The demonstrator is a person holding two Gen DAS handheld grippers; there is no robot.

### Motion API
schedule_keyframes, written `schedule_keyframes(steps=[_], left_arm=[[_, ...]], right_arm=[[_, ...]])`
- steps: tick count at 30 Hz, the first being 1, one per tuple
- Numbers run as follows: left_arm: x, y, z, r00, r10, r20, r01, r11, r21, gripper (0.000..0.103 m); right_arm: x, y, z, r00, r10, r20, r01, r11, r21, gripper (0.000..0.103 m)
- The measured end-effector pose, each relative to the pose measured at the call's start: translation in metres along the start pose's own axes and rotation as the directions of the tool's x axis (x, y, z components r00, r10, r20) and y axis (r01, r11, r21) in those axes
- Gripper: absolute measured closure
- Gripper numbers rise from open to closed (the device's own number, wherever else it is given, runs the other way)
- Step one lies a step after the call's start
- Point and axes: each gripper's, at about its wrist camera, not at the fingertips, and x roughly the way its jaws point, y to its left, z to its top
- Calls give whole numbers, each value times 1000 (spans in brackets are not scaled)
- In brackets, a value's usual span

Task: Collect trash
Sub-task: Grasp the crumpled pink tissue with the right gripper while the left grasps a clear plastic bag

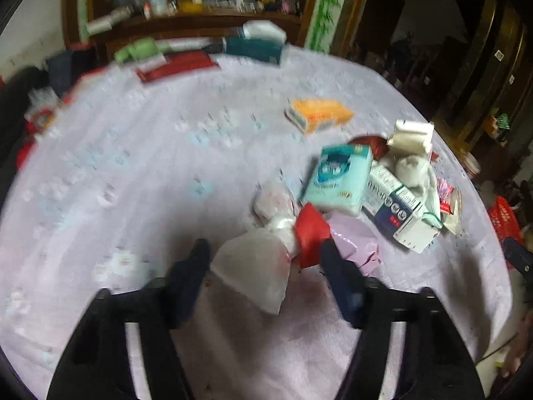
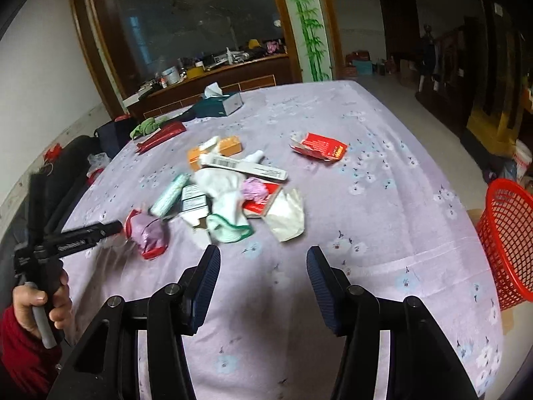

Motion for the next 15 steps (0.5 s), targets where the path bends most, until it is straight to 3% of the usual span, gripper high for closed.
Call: schedule_keyframes(steps=[5,9,11,12,13,15], left_arm=[[21,0,1,999,-19,-37,19,1000,-4,45],[32,-8,0,999,18,-27,-17,999,37,45],[32,-12,-1,999,29,-16,-28,998,60,56],[31,-12,-2,1000,23,-10,-22,998,61,71],[31,-10,-2,1000,5,-13,-4,998,55,73],[28,-7,-2,1000,-17,-10,18,999,44,74]], right_arm=[[29,-17,14,998,-8,-67,10,1000,28,45],[37,-16,33,999,-7,-50,8,1000,23,45],[38,-4,44,1000,-1,-17,0,999,-39,45],[41,1,47,1000,0,-13,-1,998,-60,45],[47,8,52,1000,10,-15,-11,996,-92,46],[58,17,56,999,9,-36,-14,990,-142,62]])
